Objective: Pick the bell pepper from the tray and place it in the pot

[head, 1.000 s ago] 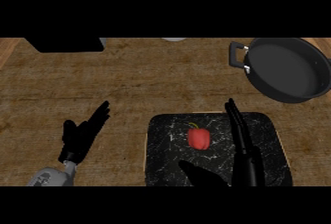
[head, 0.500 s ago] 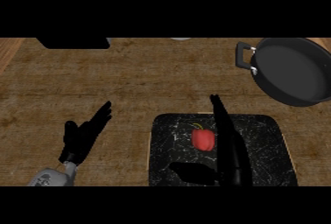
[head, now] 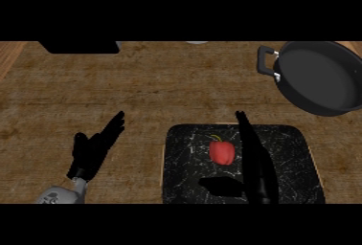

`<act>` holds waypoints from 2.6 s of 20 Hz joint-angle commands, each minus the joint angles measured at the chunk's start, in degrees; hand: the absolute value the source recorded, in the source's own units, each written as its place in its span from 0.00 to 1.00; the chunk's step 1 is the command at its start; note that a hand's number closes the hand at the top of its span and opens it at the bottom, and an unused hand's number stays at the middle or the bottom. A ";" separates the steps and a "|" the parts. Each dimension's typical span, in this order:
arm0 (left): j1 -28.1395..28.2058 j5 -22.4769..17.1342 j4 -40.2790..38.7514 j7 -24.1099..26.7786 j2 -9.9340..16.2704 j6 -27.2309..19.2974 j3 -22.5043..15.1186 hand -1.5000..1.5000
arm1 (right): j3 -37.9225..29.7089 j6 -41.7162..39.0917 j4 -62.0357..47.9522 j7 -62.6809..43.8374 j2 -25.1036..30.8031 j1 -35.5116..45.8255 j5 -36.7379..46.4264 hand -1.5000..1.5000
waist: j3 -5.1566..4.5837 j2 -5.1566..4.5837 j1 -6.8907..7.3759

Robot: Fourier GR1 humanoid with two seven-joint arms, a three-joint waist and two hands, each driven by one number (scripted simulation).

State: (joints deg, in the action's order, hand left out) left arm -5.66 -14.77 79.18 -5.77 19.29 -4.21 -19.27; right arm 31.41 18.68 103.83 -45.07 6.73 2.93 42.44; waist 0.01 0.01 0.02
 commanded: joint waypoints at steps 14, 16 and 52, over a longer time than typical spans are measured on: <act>-1.05 2.46 -1.59 -2.30 -1.89 6.16 6.52 0.50 | -8.29 2.60 -5.31 30.35 -0.73 -7.37 -21.21 0.00 | 0.03 -0.03 0.04; 0.99 4.15 -0.67 -0.83 -3.13 4.64 5.17 0.50 | -7.16 4.50 -7.69 35.96 -2.97 -10.23 -23.80 0.00 | 0.05 -0.03 0.09; 0.43 8.89 -0.15 -1.73 -7.10 7.39 9.78 0.50 | -32.77 -34.47 -40.96 74.91 29.98 3.74 -54.21 1.00 | 0.83 -1.35 0.20</act>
State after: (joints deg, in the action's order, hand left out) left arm -5.26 -5.67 78.75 -7.40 11.94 3.02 -9.76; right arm 4.20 -7.01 66.85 25.99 27.34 5.59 -8.13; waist 0.38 -0.71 -0.11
